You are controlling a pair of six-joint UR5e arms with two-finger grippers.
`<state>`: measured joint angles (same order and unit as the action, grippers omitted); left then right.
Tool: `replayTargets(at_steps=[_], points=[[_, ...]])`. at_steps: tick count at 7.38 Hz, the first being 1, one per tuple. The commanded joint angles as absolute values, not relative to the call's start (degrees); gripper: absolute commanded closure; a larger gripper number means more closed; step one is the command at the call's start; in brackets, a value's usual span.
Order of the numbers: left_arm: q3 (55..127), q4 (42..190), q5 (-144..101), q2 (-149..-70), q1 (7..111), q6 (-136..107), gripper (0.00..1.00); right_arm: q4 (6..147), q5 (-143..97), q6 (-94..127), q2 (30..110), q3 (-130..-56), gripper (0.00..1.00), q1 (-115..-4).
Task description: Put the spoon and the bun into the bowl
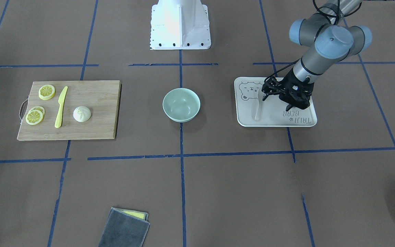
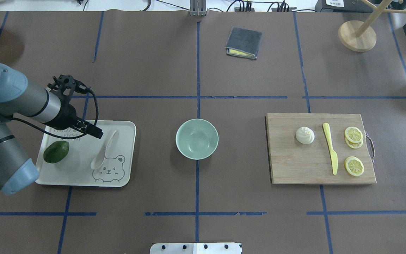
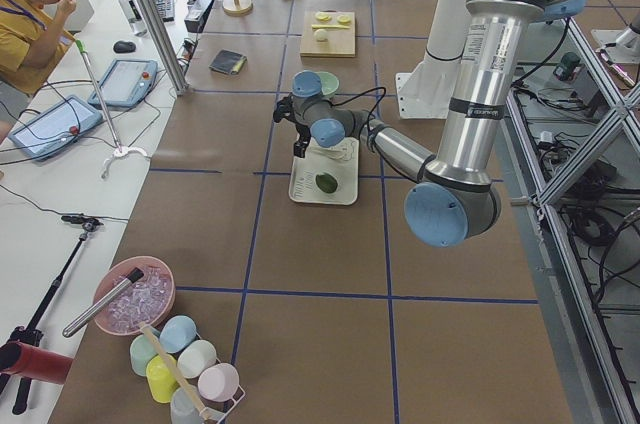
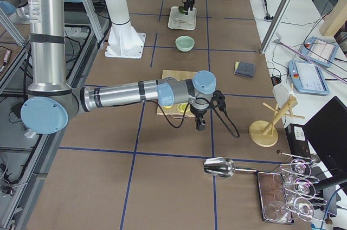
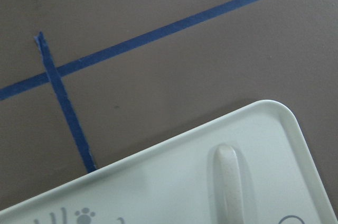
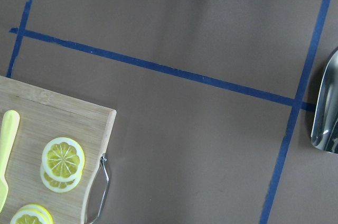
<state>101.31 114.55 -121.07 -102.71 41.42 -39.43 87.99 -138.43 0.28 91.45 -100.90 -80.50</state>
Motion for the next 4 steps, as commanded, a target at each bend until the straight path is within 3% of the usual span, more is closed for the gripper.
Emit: replayTargets(at_steps=[1, 4], points=[[98.3, 114.7, -118.9, -104.9, 38.1, -40.6, 0.11, 88.0, -138.3, 0.4, 91.5, -100.6, 0.0, -79.9], [97.0, 114.7, -118.8, -105.4, 37.4, -40.6, 0.32, 88.1, -138.4, 0.4, 91.4, -100.6, 0.0, -78.7]])
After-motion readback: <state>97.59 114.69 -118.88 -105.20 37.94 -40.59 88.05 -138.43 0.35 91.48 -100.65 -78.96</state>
